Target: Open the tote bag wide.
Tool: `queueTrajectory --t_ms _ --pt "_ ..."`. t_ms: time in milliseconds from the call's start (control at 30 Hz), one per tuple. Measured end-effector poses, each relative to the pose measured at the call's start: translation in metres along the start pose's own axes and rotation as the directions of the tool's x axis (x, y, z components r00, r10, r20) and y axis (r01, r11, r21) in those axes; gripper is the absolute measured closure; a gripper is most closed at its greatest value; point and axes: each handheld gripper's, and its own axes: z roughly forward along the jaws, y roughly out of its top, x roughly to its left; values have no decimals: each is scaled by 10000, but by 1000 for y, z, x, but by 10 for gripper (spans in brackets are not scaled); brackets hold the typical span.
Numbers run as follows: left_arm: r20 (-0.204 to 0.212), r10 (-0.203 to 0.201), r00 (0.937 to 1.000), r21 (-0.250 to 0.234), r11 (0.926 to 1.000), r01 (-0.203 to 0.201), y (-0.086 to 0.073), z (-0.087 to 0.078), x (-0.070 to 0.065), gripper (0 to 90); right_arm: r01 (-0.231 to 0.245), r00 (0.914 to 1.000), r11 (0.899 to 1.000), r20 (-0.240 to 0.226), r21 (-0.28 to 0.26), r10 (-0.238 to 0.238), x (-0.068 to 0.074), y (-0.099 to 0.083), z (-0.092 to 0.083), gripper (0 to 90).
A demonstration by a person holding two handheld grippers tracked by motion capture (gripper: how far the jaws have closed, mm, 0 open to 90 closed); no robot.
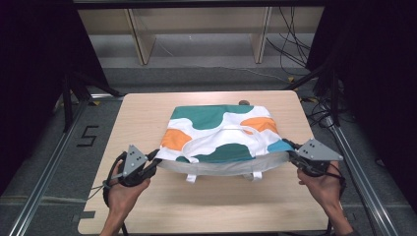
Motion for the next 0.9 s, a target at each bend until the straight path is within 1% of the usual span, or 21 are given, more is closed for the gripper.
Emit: queueTrajectory --t_ms 67,100,133,167,233,267,300,333,367,400,433,500,533,600,633,667,700,733,767,800,900 --pt "-72 -12 10000 -389 9992 9 11 -6 4 794 -155 9998 9993 95 -331 158 -6 15 -3 868" --pt "-101 -164 9998 -556 9983 158 15 -10 5 799 -163 9997 9985 171 -515 172 -8 22 -5 869" --pt "-109 -177 9998 -722 9972 168 21 -14 7 804 -31 9999 9985 139 -545 38 -10 29 -8 869" --pt "-222 -299 9993 -874 9958 278 25 -18 8 805 241 9995 9978 194 -613 -229 -12 36 -10 870" --pt "-115 -234 9997 -1151 9931 219 35 -26 10 809 624 9979 9957 242 -678 -609 -15 52 -18 872" --pt "-96 -248 9996 -1213 9923 234 38 -29 11 810 719 9973 9950 206 -697 -706 -16 57 -20 873" --pt "-66 -263 9996 -1500 9884 251 44 -34 11 810 697 9974 9947 208 -762 -683 -17 62 -23 875" --pt "-44 -256 9997 -1605 9867 245 48 -38 11 810 786 9969 9926 165 -920 -774 -20 70 -29 876" --pt "30 -289 9996 -1856 9822 290 53 -43 11 810 908 9958 9909 186 -996 -894 -22 75 -32 877" --pt "-33 -247 9997 -2048 9785 235 58 -48 11 811 772 9970 9909 72 -1106 -768 -24 81 -38 878" --pt "138 -231 9996 -2242 9742 256 62 -51 10 811 731 9973 9898 22 -1226 -734 -26 87 -42 878" --pt "243 -154 9996 -2649 9640 213 73 -59 8 812 1098 9939 9853 179 -1306 -1084 -30 97 -52 879" --pt "317 -141 9994 -2755 9610 223 76 -61 8 812 1120 9937 9846 98 -1341 -1117 -32 103 -57 879" --pt "584 -285 9979 -3027 9520 449 85 -68 8 811 1204 9926 9821 48 -1452 -1209 -37 110 -63 879" --pt "514 -277 9983 -3098 9499 423 89 -70 7 812 1071 9938 9837 -155 -1445 -1105 -39 113 -65 879" --pt "507 -194 9985 -3098 9502 342 93 -72 7 812 925 9946 9847 -328 -1474 -984 -40 116 -67 880" --pt "620 -229 9978 -3078 9506 410 96 -73 8 812 1080 9929 9842 -352 -1405 -1140 -42 118 -69 879" --pt "741 -288 9968 -3083 9500 503 98 -71 9 812 1039 9930 9854 -414 -1353 -1104 -43 119 -68 879" --pt "740 -322 9967 -3055 9507 534 98 -69 11 812 994 9933 9869 -469 -1268 -1060 -44 119 -66 879" --pt "725 -421 9965 -2959 9532 618 97 -65 13 811 1085 9924 9866 -441 -1219 -1146 -46 118 -65 879" --pt "730 -779 9943 -2917 9517 960 91 -55 19 811 770 9952 9893 -509 -1239 -838 -45 112 -58 879"
